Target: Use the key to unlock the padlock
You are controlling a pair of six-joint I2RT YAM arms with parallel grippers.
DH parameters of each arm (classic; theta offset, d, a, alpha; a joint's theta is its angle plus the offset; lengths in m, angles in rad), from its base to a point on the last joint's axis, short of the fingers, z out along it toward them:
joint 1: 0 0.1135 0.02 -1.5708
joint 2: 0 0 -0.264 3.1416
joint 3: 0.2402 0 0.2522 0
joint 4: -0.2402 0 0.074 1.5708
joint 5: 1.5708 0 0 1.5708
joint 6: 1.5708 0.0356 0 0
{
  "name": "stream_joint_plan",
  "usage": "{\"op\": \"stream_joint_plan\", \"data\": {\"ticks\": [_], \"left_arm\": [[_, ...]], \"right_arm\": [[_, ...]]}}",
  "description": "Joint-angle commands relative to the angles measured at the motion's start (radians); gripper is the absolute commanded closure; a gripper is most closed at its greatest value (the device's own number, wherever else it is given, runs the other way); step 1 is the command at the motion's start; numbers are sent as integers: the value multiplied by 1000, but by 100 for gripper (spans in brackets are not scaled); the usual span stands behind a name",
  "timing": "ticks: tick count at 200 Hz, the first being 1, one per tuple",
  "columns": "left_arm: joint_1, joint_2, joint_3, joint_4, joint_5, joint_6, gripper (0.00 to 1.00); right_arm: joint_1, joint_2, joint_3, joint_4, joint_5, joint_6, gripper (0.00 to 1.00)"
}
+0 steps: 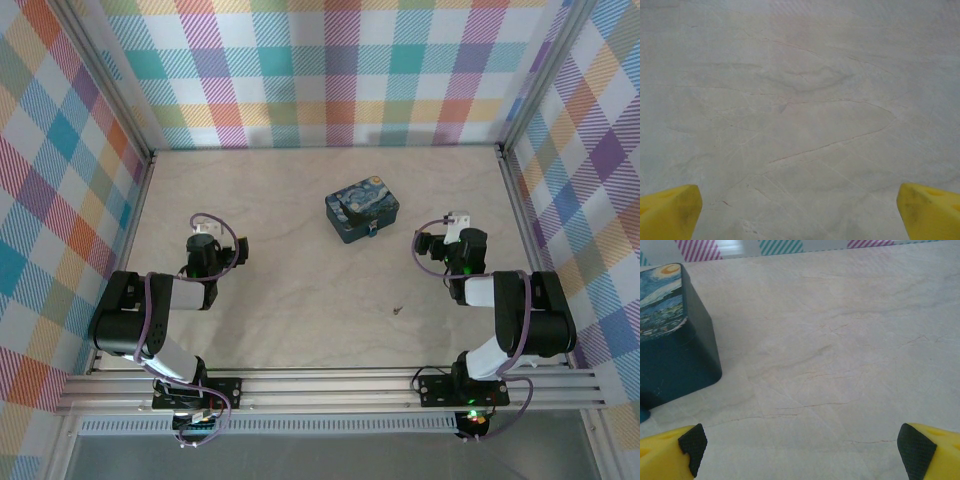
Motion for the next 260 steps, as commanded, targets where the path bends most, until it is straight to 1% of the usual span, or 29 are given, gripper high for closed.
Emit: {"op": "stream_joint_plan", "data": {"ticks": [1, 13, 24, 39, 67, 85, 104, 127, 141, 157, 169, 187, 229, 247, 260], "left_arm": [[-1, -89, 95, -171, -10, -8, 0], [-13, -147, 150, -301, -17, -1, 0], [-26, -197, 160, -323, -22, -5, 0], [-44, -260, 169, -349, -30, -34, 0], [-78, -348, 202, -441, -22, -119, 0], [-88, -393, 247, -564, 3, -218, 0], [-88, -429, 287, -685, 59, -326, 0], [-95, -472, 283, -740, 136, -459, 0], [-111, -492, 260, -748, 158, -541, 0], [-145, -505, 228, -730, 186, -614, 0], [-186, -505, 210, -718, 187, -652, 0], [-260, -490, 210, -714, 172, -671, 0], [-400, -403, 242, -670, 147, -709, 0], [-445, -353, 253, -637, 137, -726, 0], [-461, -321, 267, -624, 144, -728, 0]], "right_arm": [[2, -38, 2, 9, 69, 42, 0], [2, -79, -4, -15, 73, 40, 0], [3, -130, 4, -76, 74, 44, 0], [3, -202, 29, -219, 78, 74, 0], [4, -310, 107, -505, 13, 144, 0], [4, -364, 190, -745, 1, 215, 0], [5, -411, 253, -938, -48, 290, 0], [5, -449, 312, -1130, -155, 377, 0], [6, -459, 328, -1227, -223, 432, 0], [13, -463, 329, -1308, -279, 477, 0], [21, -461, 322, -1356, -306, 502, 4], [44, -455, 316, -1408, -329, 524, 8], [127, -425, 299, -1489, -315, 537, 18], [175, -404, 291, -1513, -286, 538, 23], [209, -389, 288, -1526, -258, 542, 26]]}}
